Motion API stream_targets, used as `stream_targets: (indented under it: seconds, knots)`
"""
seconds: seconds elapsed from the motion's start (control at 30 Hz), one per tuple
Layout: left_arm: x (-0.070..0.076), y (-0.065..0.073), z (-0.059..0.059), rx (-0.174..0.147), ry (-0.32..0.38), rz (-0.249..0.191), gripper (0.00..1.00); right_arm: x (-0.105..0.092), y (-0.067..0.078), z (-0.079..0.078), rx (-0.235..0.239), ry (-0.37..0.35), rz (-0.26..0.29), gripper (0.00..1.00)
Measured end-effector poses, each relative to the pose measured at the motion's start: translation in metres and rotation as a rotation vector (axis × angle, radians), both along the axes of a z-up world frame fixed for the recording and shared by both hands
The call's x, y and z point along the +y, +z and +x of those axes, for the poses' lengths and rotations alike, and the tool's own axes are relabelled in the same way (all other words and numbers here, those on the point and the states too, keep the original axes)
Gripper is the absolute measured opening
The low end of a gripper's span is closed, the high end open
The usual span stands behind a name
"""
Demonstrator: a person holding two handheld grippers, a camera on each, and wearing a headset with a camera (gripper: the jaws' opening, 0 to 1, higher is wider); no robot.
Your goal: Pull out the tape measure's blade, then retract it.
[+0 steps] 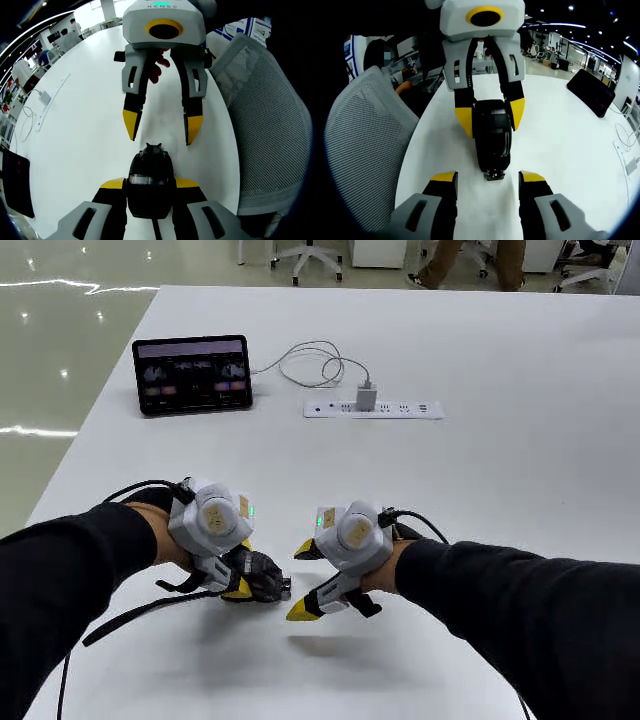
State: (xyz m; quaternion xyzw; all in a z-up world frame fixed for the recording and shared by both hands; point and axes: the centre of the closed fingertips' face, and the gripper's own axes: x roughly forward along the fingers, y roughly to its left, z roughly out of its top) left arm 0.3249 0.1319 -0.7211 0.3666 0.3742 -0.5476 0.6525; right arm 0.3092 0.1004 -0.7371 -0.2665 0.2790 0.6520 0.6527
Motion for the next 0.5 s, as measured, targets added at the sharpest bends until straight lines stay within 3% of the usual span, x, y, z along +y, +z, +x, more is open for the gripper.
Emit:
stream_targets:
  seconds: [0.3,0.5]
  knots:
    - [0.000,0.000,0.000,-0.001,-0.002,-0.003,0.31,0.002,-0.011,-0.002,0.015,0.023,-0.027,0.33]
    - [0.000,0.000,0.000,-0.001,-0.014,-0.003,0.31,0.001,-0.016,0.005,-0.002,0.028,-0.043,0.23]
